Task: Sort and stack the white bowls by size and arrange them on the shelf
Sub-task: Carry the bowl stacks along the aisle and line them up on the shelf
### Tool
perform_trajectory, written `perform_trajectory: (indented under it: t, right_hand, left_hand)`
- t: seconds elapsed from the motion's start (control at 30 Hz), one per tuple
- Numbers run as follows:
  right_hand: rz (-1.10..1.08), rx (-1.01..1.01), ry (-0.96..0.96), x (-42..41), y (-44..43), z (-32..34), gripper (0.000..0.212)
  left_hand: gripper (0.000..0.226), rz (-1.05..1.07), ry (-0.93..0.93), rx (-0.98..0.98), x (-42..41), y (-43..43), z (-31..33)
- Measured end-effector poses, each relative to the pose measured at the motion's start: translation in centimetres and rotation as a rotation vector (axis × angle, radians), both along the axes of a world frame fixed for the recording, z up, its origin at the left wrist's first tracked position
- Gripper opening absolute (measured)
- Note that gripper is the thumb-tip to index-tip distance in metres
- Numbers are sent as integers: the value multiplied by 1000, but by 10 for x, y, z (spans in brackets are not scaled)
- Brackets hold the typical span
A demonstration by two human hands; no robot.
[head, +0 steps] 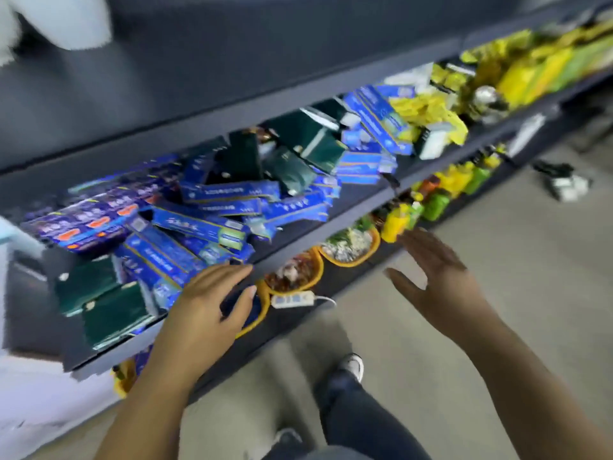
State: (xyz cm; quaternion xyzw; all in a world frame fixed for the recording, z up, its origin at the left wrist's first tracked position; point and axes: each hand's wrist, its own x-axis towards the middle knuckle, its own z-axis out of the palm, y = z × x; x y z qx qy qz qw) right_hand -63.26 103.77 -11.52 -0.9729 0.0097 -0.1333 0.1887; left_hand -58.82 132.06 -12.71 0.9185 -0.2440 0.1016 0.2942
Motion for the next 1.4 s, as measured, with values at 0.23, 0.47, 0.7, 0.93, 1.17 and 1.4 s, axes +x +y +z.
perform_trajectory:
  t: [0.23, 0.47, 0.7, 0.93, 1.17, 1.4]
  right_hand:
    - [-477, 123, 147, -139, -67, -58, 40]
    - [-768, 331, 356, -234, -129, -100, 50]
    - [-895, 383, 439, -294, -208, -116, 51]
    - [-948, 400, 444, -291, -276, -125, 48]
    - [-990, 445, 429, -231, -350, -136, 45]
    - [-967, 359, 424, -134, -438, -119, 45]
  left_hand:
    - [46, -296, 174, 6, -34, -91, -54]
    - [61, -462, 342, 186, -65, -212, -100]
    - [47, -609, 347, 304, -90, -330, -128]
    - [45, -789, 222, 324, -85, -418, -128]
    - [46, -780, 206, 281, -27, -505, -136]
    - [40, -812, 163, 277, 64, -603, -123]
